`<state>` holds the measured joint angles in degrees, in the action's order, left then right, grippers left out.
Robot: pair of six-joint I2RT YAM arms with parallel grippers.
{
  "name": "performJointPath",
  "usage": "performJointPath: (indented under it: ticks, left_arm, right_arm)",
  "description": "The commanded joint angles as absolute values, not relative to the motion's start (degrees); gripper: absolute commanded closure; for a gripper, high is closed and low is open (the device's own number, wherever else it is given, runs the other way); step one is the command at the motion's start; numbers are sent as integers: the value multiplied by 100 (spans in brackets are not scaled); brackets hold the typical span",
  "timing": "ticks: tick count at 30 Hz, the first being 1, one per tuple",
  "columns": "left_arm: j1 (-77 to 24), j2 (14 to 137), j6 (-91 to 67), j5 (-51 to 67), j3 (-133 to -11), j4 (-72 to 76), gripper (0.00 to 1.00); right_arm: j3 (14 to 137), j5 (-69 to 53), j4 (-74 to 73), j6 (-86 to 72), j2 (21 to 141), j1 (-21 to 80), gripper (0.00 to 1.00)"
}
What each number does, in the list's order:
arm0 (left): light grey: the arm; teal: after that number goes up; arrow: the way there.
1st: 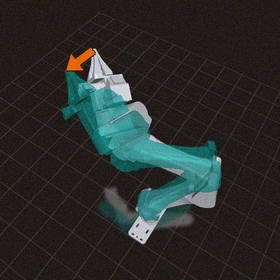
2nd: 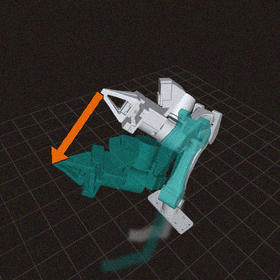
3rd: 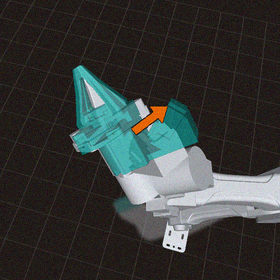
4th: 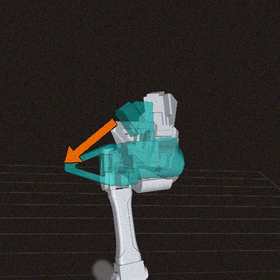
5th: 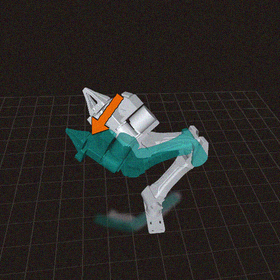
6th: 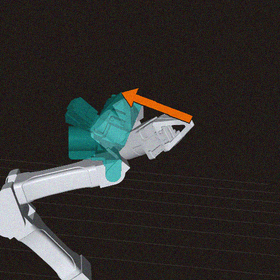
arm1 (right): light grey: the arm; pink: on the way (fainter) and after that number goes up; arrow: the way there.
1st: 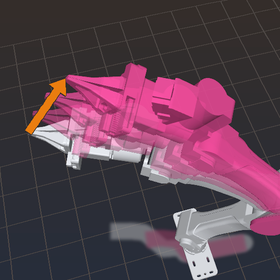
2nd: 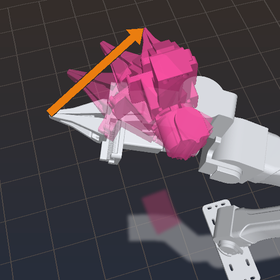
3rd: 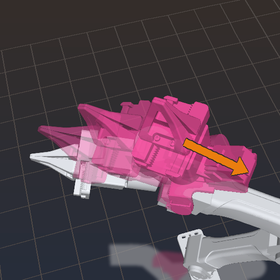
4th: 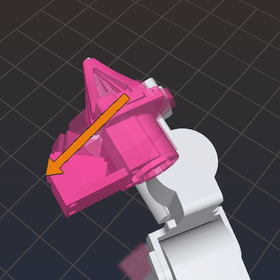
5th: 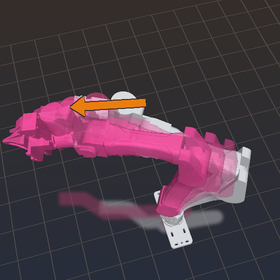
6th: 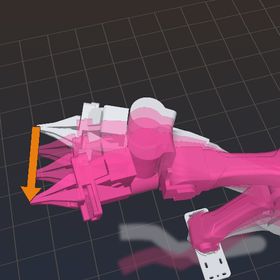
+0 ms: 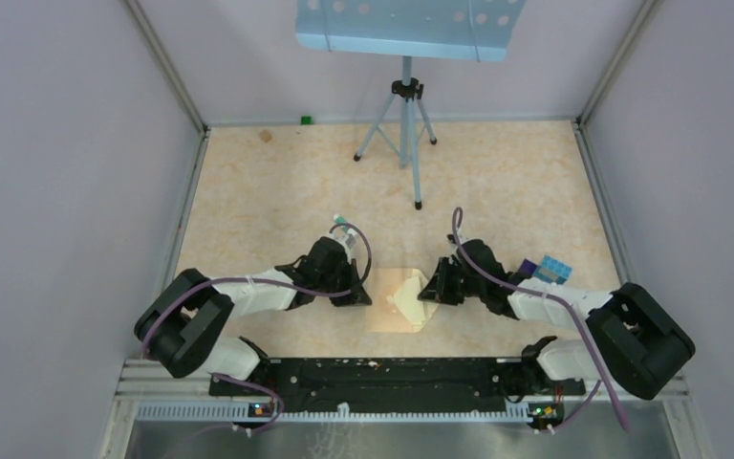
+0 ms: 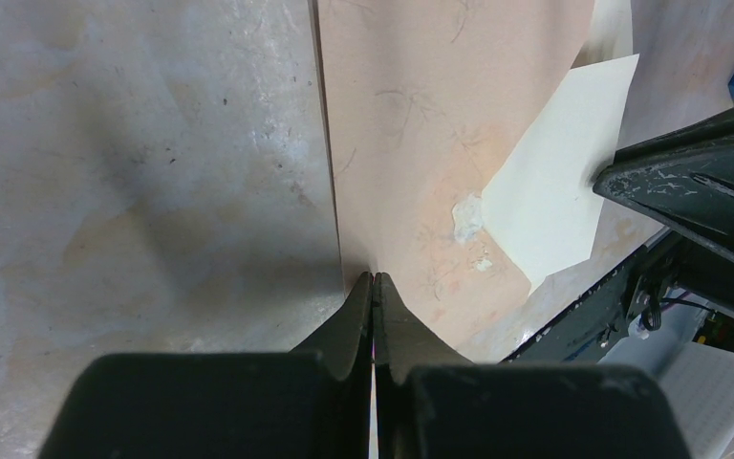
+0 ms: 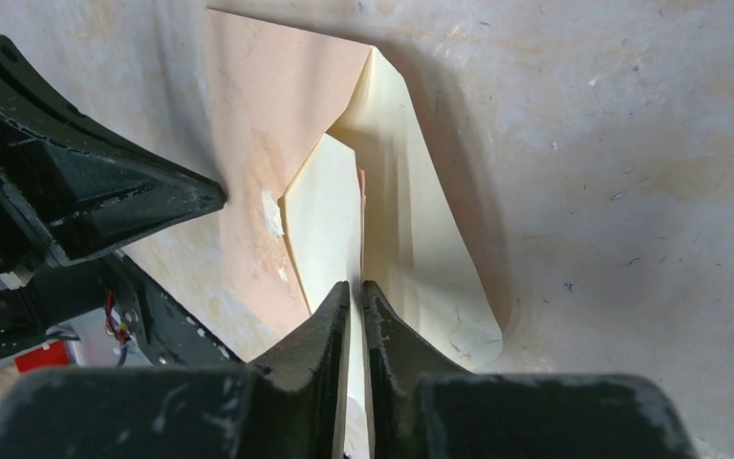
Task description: Place the letter into the envelope and seal it
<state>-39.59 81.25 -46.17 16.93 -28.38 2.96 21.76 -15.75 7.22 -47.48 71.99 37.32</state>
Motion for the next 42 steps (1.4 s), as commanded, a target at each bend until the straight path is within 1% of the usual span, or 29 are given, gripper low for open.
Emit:
performJointPath:
  ticks: [1,3,28,36,42]
  left_arm:
    - [-4007,8312,-4465,1304,-2628,-186,100]
    - [-4009,8318,-4465,1340,-2622,-149,100]
    - [-4075,8422,-4769,1640,-2505,284,100]
    - [-4085,8260,-4965,1648,-2425,263,100]
    - [-4096,7905,-5463,1619,-2189,368,100]
  right_arm:
    - [2117,-1632,930,-4695,7322,3702,94]
    - [2105,-1646,1024,-4737,7379,3708,100]
    - [2424,-1281,1888,-5341,8174,4240,100]
    - [2488,-1189,2009,-5465,8284,4396,100]
    - [2436,-923,2052,-5634,8242,4542,100]
